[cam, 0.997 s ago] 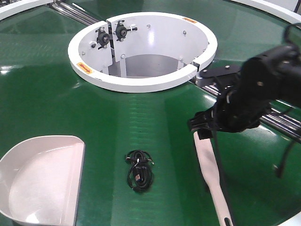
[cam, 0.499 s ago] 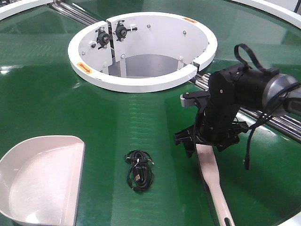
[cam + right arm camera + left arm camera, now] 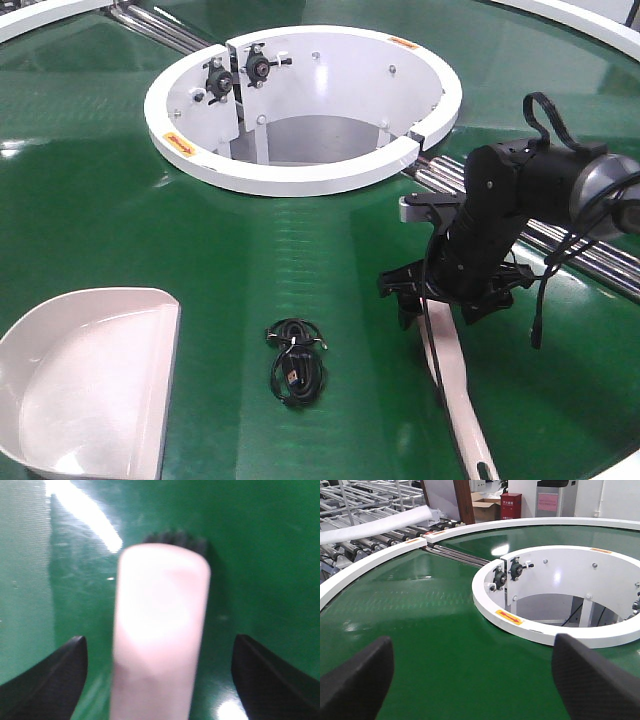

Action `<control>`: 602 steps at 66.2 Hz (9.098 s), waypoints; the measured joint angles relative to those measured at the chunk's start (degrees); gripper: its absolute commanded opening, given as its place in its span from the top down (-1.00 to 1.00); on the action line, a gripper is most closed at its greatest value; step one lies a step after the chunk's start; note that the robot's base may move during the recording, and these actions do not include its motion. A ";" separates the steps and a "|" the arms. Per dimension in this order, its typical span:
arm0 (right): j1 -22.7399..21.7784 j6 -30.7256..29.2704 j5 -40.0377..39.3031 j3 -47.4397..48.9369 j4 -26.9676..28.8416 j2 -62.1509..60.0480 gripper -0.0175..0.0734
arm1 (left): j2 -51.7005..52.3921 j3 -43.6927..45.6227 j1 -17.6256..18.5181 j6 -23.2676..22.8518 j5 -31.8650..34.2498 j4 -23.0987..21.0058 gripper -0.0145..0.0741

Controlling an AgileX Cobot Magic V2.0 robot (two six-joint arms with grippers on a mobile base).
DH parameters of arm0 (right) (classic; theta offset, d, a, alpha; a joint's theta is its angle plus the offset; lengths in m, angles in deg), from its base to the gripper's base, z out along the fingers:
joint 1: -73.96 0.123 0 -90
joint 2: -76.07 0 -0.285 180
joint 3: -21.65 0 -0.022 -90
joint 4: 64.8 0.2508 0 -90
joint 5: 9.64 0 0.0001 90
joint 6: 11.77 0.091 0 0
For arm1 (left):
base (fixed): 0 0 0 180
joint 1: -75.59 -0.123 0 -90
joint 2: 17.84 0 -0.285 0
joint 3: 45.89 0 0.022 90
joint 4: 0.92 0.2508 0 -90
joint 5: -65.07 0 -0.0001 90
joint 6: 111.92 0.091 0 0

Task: Clean and inspect green conveyor with broom and dustpan

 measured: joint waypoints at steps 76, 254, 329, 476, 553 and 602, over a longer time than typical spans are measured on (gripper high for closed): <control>0.00 -2.83 3.09 0.08 0.64 -2.28 0.64 | 0.00 0.00 0.00 0.00 -0.97 0.00 -0.66; 0.00 -5.06 12.83 -1.98 0.66 -10.69 0.63 | -30.90 3.74 -2.19 67.51 -43.34 27.60 -0.66; 0.00 -5.06 12.83 -1.98 0.66 -10.69 0.63 | -57.40 22.84 -8.69 67.51 -49.28 23.93 -0.26; 0.00 -5.19 12.83 -1.98 0.71 -10.69 0.63 | -55.77 22.84 5.16 61.38 -51.81 22.19 0.73; 0.00 -5.24 13.01 -1.98 0.71 -10.69 0.63 | -62.14 29.72 13.36 59.87 -50.46 16.02 0.73; 0.00 -5.24 13.01 -1.98 0.71 -10.69 0.63 | -62.14 29.72 15.26 59.56 -49.37 15.43 0.72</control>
